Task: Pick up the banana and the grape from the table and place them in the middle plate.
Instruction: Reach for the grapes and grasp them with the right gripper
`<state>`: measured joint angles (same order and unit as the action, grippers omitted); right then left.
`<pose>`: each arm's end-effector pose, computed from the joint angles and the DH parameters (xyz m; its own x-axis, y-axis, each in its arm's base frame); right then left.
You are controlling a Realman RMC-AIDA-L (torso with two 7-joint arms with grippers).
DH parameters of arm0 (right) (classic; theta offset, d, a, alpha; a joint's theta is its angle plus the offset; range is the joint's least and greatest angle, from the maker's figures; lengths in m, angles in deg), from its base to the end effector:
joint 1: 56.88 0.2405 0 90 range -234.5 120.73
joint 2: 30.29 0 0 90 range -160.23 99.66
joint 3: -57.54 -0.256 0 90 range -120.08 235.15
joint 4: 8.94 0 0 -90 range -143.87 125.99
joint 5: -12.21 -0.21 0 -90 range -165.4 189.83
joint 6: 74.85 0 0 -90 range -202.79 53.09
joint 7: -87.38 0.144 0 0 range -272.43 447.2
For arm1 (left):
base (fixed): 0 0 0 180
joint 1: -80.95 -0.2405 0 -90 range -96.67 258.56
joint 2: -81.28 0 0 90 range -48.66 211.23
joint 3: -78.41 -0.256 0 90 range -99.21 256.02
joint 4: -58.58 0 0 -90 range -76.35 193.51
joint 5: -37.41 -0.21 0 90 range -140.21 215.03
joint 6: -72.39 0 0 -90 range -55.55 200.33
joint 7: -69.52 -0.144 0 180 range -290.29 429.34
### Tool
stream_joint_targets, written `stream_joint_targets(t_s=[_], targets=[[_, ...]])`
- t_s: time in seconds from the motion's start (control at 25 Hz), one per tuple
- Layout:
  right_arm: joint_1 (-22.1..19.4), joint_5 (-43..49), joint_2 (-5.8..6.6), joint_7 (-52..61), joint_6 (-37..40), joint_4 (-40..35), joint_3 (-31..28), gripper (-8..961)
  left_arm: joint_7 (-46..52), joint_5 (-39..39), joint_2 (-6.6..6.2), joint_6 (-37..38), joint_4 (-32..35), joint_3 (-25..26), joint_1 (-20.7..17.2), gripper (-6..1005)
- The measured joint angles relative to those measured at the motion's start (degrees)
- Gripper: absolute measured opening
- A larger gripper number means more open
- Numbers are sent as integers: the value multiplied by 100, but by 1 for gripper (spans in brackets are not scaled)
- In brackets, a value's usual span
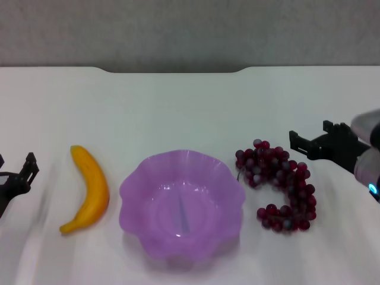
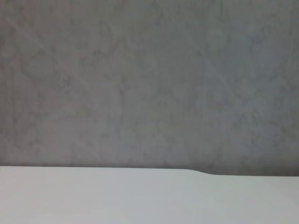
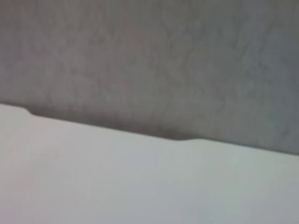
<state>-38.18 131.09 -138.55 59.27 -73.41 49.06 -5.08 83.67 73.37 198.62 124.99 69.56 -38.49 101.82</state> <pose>0.2712 0.3756 -0.0268 0.7662 -0.4040 -0.4998 -0.6332 -0.3413 -0.6947 -0.3796 0.3181 -0.0092 0.6522 0.1867 0.7347 0.7494 -0.0127 -0.6620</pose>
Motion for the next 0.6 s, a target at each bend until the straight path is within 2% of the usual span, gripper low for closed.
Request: stream_joint_targets(t_s=[0.04,0.12,0.2,0.36,0.6], targets=[[-92,0,-116,-303,-419,174,-364,849,0,7,-2,-1,0,1,1,713],[-217,30,-431,-856,-1407,449,-1252,849,-3,8,-6,-3,0,1,2,713],[-207,147,-637,-1168,-2322,575,-1981,849,-2,9,-6,-4,0,1,1,713],[154,352,-631,-1074,-3550,501,-2617,848,3,8,-7,11,20,1,15,713],[490,1084,-628,-595,-4279,460,-3080,848,1,8,-9,23,9,1,31,712]])
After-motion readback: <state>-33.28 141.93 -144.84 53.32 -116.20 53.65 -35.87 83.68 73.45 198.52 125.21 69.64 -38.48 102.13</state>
